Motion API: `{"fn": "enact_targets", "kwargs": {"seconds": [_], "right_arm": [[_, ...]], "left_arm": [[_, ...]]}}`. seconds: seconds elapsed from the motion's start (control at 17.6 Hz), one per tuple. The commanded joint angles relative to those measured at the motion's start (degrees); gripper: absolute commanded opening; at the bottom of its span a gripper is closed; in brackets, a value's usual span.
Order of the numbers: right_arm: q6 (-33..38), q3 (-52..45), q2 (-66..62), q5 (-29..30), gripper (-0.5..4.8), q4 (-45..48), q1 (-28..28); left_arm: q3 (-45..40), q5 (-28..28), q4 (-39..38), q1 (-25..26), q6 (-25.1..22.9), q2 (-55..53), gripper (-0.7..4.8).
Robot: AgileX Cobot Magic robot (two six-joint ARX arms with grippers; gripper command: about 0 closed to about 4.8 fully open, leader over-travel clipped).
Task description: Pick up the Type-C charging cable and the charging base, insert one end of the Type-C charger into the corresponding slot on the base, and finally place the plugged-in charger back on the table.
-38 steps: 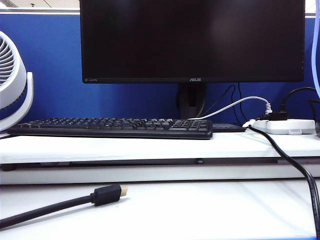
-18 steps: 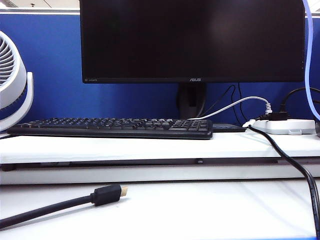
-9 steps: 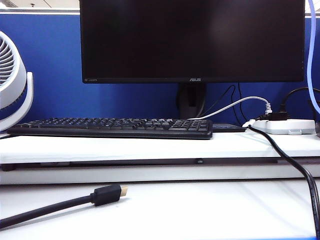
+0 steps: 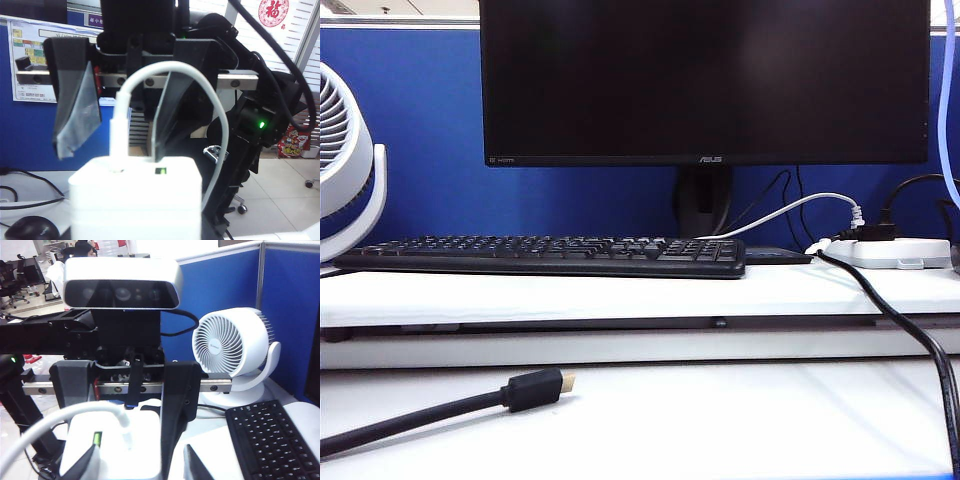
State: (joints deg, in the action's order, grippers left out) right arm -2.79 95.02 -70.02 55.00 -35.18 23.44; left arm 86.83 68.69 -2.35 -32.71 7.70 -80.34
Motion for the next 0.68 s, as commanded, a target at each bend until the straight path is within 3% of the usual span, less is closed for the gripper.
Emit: {"fn": "enact_targets", "kwargs": {"seconds": [0.06, 0.28, 0.4, 0.46, 0.51, 0.57, 0.68], "right_arm": [[-0.3, -0.4, 3.3, -9.2, 2.21, -0.3, -1.6], [-0.2, -0.4, 5.5, -17.0, 2.21, -0.7, -5.0], [-0.2, -0.4, 6.5, -24.4, 2.21, -1.1, -6.3], [-0.2, -0.4, 6.8, -27.8, 2.21, -1.2, -6.5], [-0.2, -0.4, 7.3, -30.8, 2.21, -0.9, -6.5], [-0.2, -0.4, 7.7, -30.9, 2.20, -0.8, -6.5], [-0.2, -0.4, 7.9, -30.8, 2.20, -0.5, -6.5]], "left_arm": [[1.0, -5.4, 0.2, 0.4, -2.0, 0.8, -0.05], [1.0, -8.9, -2.2, 0.3, -4.8, 0.7, -0.05], [1.0, -12.2, -4.9, 0.3, -6.2, 0.4, -0.05], [0.9, -15.0, -6.8, 0.3, -6.3, 0.3, -0.05], [0.9, -22.2, -11.0, 0.3, -7.0, -0.3, -0.05], [0.9, -27.6, -14.5, 0.3, -7.1, -1.2, -0.05], [0.9, -32.6, -19.6, 0.2, -7.1, -4.0, -0.05]]}}
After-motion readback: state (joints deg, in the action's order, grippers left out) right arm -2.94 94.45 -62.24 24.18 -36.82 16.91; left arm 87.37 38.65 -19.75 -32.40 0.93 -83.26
